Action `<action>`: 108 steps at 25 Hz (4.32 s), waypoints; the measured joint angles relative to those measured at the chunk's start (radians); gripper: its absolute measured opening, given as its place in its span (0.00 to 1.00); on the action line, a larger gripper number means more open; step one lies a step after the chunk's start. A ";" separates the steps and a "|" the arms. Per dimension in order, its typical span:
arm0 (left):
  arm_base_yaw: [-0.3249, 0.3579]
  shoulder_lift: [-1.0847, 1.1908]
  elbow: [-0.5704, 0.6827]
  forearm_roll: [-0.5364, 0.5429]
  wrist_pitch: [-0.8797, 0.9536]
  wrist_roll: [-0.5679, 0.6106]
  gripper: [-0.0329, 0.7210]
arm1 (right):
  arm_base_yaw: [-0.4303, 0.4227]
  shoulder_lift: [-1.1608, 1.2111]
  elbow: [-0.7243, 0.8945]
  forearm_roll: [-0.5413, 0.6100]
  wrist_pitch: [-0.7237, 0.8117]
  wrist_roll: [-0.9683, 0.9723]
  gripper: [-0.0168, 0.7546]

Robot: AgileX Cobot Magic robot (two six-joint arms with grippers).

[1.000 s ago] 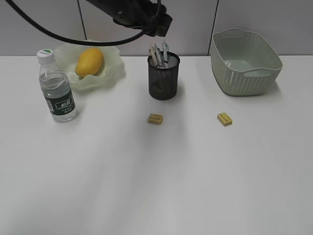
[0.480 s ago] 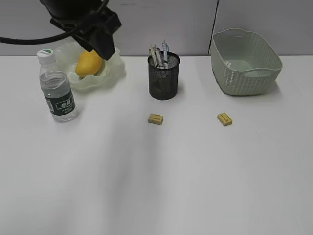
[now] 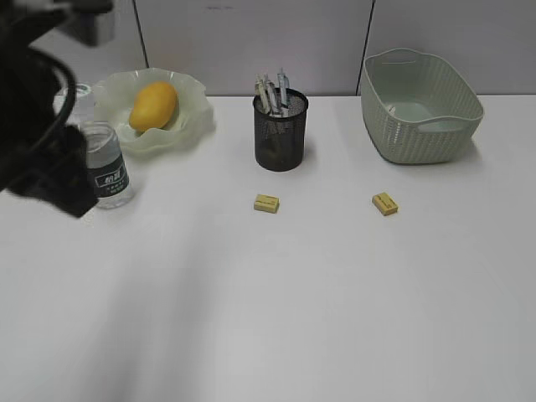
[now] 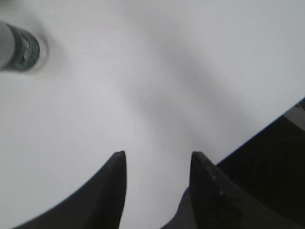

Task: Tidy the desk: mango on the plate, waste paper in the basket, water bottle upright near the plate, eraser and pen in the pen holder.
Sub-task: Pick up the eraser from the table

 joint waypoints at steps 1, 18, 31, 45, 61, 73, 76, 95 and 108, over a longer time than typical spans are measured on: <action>0.000 -0.052 0.073 0.000 -0.022 0.000 0.49 | 0.000 0.000 0.000 0.000 0.000 0.000 0.66; 0.000 -1.102 0.600 -0.017 -0.048 -0.150 0.71 | 0.000 0.000 0.000 -0.001 -0.019 0.001 0.66; -0.001 -1.256 0.656 0.000 0.015 -0.163 0.75 | 0.000 0.109 0.000 -0.002 -0.032 0.002 0.66; -0.001 -1.255 0.703 0.012 -0.116 -0.164 0.72 | 0.000 0.725 -0.094 -0.004 -0.155 -0.008 0.66; -0.001 -1.255 0.704 0.012 -0.117 -0.165 0.72 | -0.030 1.382 -0.752 -0.051 -0.035 -0.020 0.66; -0.001 -1.255 0.704 0.012 -0.119 -0.165 0.72 | -0.180 1.621 -0.973 -0.036 -0.017 -0.030 0.66; -0.001 -1.255 0.704 0.012 -0.119 -0.165 0.72 | -0.192 1.642 -0.974 -0.047 -0.041 -0.061 0.66; -0.001 -1.255 0.704 0.013 -0.119 -0.165 0.72 | -0.156 1.811 -0.977 -0.035 -0.161 -0.103 0.64; -0.001 -1.255 0.704 0.013 -0.119 -0.165 0.72 | -0.152 1.841 -0.980 -0.049 -0.195 -0.090 0.30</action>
